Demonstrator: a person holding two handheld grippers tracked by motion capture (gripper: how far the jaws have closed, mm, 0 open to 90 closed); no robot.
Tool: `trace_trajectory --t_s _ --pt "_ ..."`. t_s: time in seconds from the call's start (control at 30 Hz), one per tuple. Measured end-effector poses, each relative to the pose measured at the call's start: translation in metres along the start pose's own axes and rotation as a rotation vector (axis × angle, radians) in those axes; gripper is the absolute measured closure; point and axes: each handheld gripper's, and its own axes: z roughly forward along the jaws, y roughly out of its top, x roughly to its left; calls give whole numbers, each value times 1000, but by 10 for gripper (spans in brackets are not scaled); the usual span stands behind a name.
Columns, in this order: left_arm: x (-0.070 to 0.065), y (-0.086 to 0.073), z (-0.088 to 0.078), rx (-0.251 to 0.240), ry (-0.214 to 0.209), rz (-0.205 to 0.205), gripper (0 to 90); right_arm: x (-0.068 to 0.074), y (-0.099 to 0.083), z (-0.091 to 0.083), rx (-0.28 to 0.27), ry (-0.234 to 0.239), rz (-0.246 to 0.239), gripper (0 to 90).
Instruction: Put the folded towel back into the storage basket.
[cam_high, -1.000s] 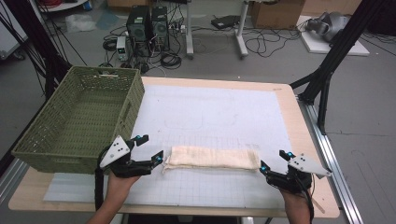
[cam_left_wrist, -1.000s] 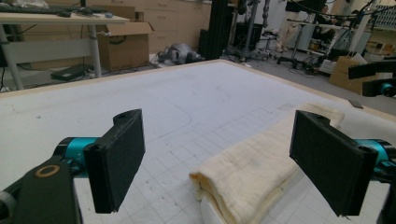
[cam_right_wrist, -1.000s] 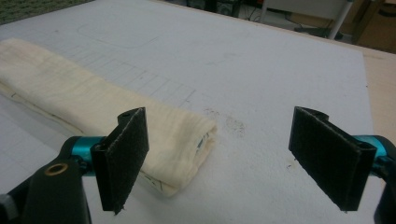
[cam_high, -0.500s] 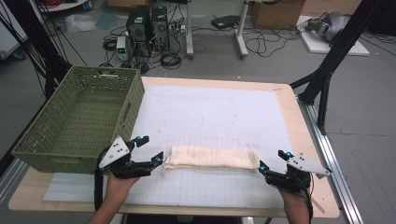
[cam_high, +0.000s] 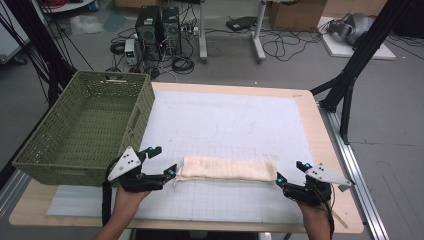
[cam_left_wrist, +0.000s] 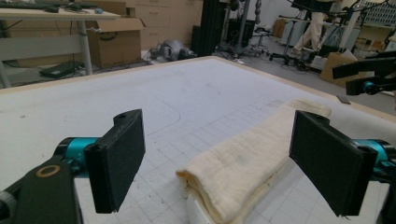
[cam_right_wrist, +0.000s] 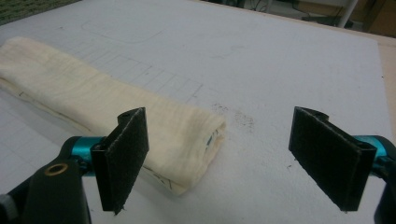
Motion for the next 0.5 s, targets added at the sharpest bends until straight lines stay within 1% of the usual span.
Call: trace_trajectory --t_s 0.17,0.23,0.4,0.5 --pt "-2 5 -1 5 -8 5 187 0 0 0 2 4 -4 186" --pt "-3 6 0 10 -20 5 187 0 0 0 -4 8 -4 186" --pt "-6 9 0 17 -33 -2 186 1 0 1 -2 16 -10 186" --pt "-8 11 1 25 -51 -7 186 1 0 1 1 15 -12 186"
